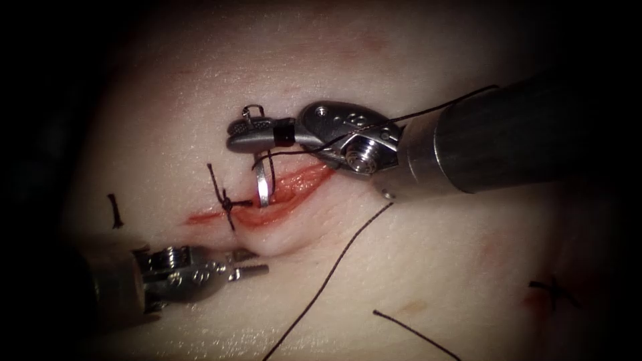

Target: Wound Closure

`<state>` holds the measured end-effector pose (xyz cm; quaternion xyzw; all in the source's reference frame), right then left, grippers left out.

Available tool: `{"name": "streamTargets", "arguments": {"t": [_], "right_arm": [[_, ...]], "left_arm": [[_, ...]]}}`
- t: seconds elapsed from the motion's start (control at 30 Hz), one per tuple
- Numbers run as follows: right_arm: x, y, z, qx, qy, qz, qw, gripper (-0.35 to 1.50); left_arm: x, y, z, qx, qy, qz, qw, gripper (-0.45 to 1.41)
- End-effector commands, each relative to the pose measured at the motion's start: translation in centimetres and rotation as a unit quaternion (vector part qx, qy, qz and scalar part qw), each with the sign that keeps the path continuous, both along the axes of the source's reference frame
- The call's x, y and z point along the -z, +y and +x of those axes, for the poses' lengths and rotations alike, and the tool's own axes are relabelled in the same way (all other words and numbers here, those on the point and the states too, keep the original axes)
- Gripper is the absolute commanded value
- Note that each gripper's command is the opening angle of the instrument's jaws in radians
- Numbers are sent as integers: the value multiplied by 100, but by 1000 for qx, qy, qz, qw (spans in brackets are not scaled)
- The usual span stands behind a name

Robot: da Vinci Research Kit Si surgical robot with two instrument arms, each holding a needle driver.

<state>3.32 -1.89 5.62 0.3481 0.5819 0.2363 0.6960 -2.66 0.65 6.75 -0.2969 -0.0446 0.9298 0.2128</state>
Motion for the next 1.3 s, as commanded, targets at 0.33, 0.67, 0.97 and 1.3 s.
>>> {"name": "streamTargets", "arguments": {"t": [0.33, 0.67, 0.97, 1.3], "right_arm": [[-2, -21, 5, 7, -17, 126, 992, -35], [12, -36, 5, 13, -18, 216, 976, -35], [18, -42, 3, 2, -20, 312, 950, -35], [25, -50, 3, 17, -20, 350, 936, -35]], "left_arm": [[-7, -6, -5, 0, 0, 1, 1000, 24], [-9, -4, -2, 0, 2, 0, 1000, 24], [-10, -4, 0, -1, 3, -1, 1000, 20], [-10, -6, 1, -1, 4, -1, 1000, 20]]}}
